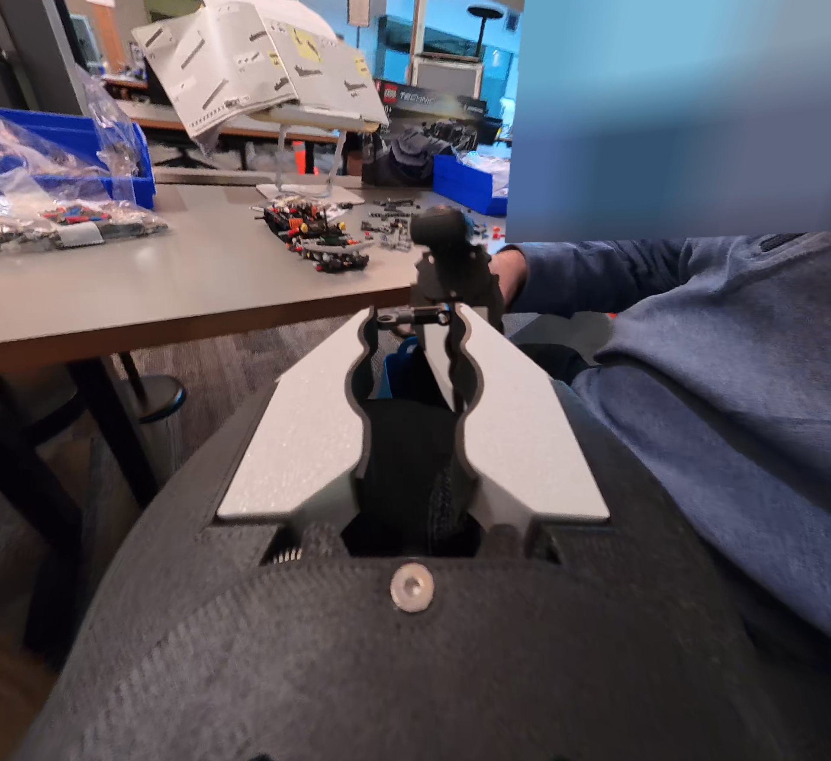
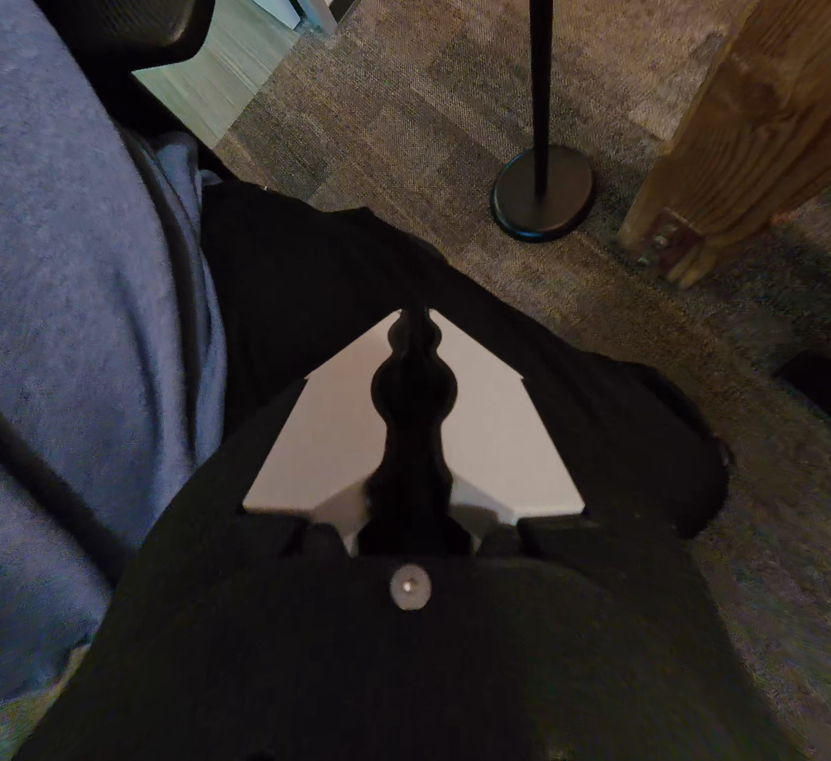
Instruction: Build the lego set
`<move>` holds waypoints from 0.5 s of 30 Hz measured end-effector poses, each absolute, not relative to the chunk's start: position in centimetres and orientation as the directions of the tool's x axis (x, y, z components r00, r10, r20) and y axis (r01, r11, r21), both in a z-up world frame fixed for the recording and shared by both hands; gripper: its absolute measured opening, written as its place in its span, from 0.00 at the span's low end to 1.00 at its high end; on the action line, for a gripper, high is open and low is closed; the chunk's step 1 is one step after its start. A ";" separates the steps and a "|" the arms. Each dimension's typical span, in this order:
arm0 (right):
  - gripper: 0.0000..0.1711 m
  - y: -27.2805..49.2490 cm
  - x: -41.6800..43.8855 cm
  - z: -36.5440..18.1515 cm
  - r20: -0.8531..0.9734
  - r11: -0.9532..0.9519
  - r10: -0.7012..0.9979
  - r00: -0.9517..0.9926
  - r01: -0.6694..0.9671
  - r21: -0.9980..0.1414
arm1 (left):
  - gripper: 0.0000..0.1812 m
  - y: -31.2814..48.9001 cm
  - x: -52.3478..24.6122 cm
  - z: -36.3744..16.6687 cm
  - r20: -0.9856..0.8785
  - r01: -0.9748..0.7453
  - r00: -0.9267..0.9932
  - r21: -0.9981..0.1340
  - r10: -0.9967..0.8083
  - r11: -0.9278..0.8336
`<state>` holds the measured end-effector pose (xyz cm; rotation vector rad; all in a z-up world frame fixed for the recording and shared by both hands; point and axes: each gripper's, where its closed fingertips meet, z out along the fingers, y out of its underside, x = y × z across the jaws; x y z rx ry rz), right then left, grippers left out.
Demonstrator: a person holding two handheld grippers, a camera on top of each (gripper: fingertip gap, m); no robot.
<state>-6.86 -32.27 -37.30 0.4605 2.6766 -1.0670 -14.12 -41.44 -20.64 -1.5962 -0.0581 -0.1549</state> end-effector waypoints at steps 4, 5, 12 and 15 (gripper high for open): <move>0.03 -34.0 -6.4 -36.9 -0.267 0.693 0.151 -0.952 0.295 -0.658 | 0.17 -42.7 -10.9 -20.6 0.128 0.126 0.992 -0.989 -0.022 -0.077; 0.03 -34.5 -6.1 -37.1 -0.239 0.707 0.132 -0.962 0.261 -0.657 | 0.17 -43.1 -10.0 -20.5 0.123 0.122 0.992 -0.989 -0.010 -0.089; 0.03 -40.9 -0.8 -37.0 -0.084 0.743 -0.143 -0.986 -0.051 -0.668 | 0.17 -48.7 -1.3 -19.8 0.085 0.102 0.990 -0.983 0.113 -0.153; 0.04 -45.1 1.6 -36.3 -0.007 0.726 -0.279 -0.960 -0.207 -0.656 | 0.17 -52.3 2.7 -19.0 0.094 0.125 0.970 -0.984 0.223 -0.129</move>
